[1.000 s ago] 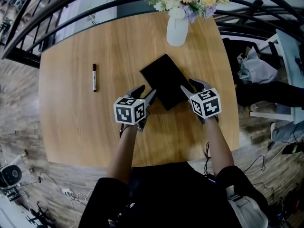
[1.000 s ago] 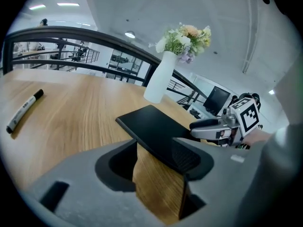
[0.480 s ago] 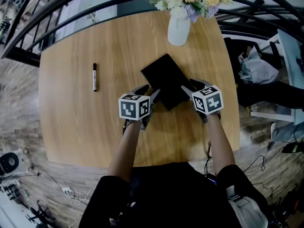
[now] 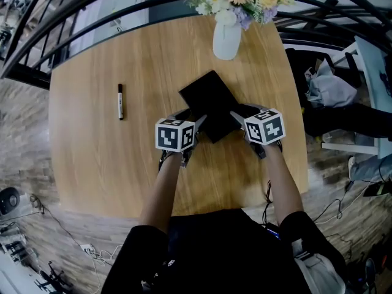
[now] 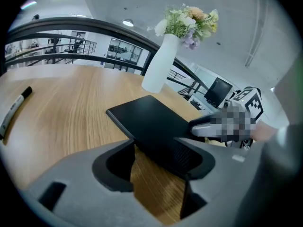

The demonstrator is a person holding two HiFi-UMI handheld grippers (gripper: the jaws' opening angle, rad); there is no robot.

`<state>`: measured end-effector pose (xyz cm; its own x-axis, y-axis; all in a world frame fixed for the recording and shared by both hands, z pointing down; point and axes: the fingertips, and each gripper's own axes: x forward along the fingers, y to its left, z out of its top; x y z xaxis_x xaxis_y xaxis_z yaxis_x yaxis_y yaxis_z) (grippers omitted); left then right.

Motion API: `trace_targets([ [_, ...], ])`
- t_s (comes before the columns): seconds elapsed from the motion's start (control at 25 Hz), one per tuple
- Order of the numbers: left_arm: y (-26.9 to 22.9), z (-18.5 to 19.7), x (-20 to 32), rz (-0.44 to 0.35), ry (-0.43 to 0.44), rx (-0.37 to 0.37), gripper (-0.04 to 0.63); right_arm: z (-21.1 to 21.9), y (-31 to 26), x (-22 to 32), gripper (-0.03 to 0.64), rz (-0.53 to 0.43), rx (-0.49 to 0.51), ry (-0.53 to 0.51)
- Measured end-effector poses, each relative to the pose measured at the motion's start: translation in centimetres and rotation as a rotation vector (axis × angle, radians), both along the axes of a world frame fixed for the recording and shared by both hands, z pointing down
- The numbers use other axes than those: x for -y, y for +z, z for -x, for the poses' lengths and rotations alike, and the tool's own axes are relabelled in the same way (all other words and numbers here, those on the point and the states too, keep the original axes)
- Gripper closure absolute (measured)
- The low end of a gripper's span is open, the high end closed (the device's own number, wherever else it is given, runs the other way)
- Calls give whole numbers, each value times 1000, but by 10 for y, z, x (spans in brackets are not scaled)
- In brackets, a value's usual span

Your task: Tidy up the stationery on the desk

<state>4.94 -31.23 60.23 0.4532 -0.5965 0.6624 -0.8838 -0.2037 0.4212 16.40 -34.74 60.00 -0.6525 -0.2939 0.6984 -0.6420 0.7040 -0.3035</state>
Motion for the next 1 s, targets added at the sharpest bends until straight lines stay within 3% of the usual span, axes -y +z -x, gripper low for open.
trace_targets([
  [0.36, 1, -1, -3, -8, 51, 41, 354, 0, -1, -9, 465, 4, -10, 6],
  [1.0, 2, 6, -17, -11, 73, 42, 365, 4, 1, -35, 469, 7, -17, 10],
])
